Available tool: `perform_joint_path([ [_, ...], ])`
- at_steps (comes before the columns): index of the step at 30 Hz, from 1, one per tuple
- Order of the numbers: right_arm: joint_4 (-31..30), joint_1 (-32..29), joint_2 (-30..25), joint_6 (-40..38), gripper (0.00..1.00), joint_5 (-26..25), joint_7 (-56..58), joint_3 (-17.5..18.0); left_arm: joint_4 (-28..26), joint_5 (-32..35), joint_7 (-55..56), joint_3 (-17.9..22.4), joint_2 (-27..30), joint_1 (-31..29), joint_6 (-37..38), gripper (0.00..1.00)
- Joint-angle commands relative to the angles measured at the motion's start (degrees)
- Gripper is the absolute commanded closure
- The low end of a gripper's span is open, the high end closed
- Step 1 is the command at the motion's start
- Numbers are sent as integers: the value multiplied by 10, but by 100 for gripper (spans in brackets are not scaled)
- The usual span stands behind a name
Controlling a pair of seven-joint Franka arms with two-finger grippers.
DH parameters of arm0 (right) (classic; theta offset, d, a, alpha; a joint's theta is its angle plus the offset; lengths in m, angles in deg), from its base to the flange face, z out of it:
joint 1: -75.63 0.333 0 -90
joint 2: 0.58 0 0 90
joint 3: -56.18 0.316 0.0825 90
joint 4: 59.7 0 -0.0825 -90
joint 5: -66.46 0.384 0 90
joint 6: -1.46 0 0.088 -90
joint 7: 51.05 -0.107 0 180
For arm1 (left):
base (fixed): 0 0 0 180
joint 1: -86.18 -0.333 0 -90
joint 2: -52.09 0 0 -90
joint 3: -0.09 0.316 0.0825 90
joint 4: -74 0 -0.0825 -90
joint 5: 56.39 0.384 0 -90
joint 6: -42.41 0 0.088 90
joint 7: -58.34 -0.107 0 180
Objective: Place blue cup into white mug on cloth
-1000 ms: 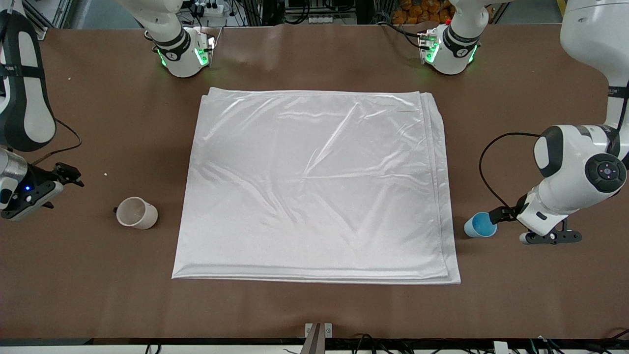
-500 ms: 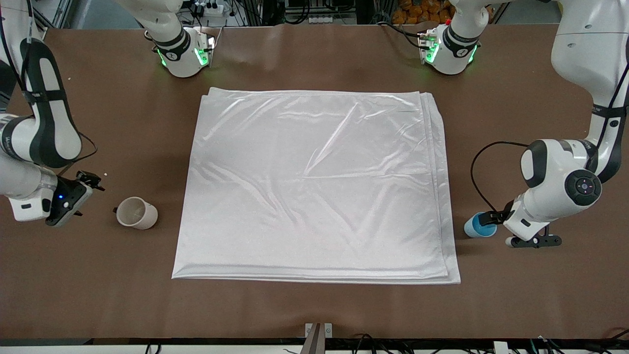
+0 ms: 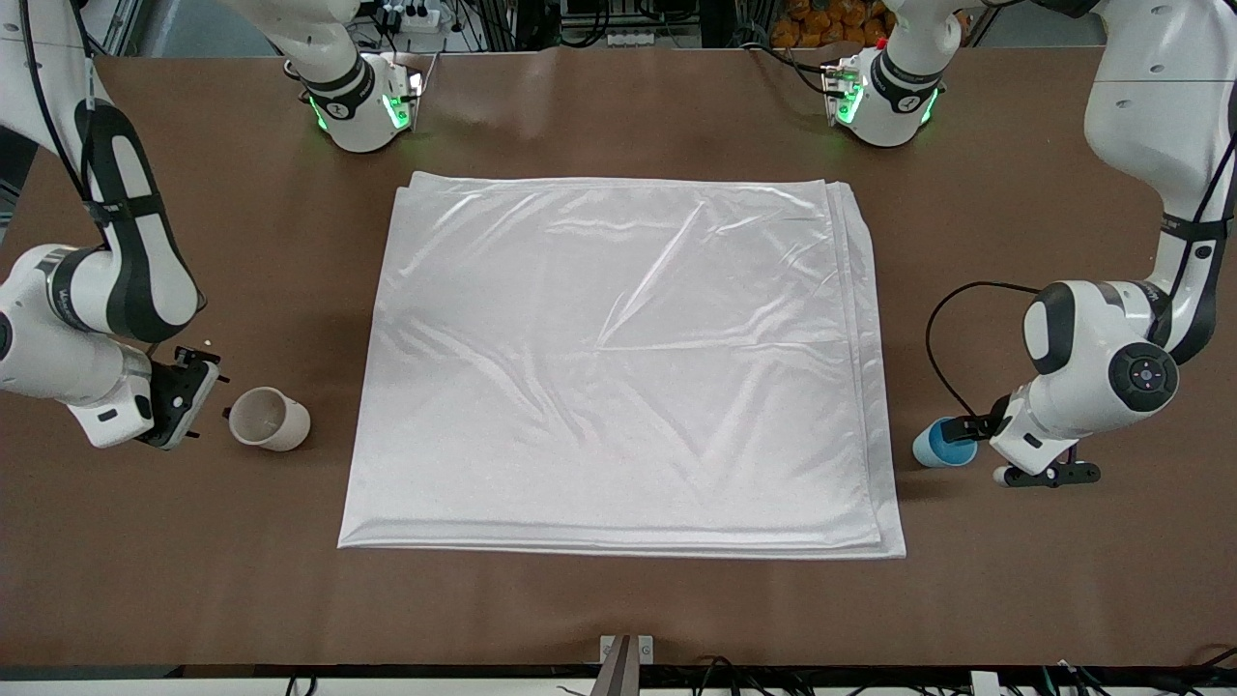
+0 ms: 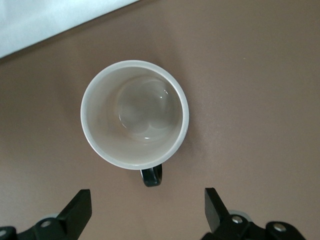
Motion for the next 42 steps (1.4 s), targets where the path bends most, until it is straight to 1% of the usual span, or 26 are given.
perform_joint_path([
  [1,3,-1,12,18,0,-16,63,1,15,3,6,-3,-11,0,-5,8],
  [4,2,-1,17,18,0,-17,76,1,16,4,6,-3,-16,-1,-5,16],
  [6,3,-1,20,19,0,-21,86,1,17,4,5,-3,-16,-2,-5,18],
  [14,3,-2,39,45,0,-22,119,1,24,3,6,-3,-29,-2,-6,33],
  [15,3,-3,40,47,0,-22,122,1,24,4,5,-3,-31,-2,-6,36],
  [16,3,-5,42,47,0,-21,122,2,24,7,5,-3,-32,-2,-6,42],
  [17,3,-6,44,49,3,-21,122,2,24,9,4,-3,-32,-2,-6,46],
  [19,3,-7,46,50,9,-21,124,2,25,9,4,-3,-32,-1,-6,51],
  [23,3,-8,51,51,11,-21,125,2,25,8,3,-3,-33,-1,-6,64],
  [26,2,-8,53,51,14,-21,126,3,25,5,5,-3,-32,0,-6,84],
  [29,2,-8,55,51,22,-21,126,3,25,5,4,-3,-32,0,-6,98],
  [30,1,-8,55,51,27,-20,126,3,25,5,5,-3,-32,0,-6,100],
  [32,0,-9,55,51,45,-18,127,3,25,5,5,-3,-31,1,-6,100],
  [37,-1,-15,56,53,72,-16,128,3,25,4,6,-4,-30,0,-6,100],
  [39,-1,-14,55,53,79,-16,129,4,25,4,6,-4,-28,1,-6,100],
  [42,-1,-13,55,52,84,-16,132,4,25,4,6,-5,-26,1,-6,100],
])
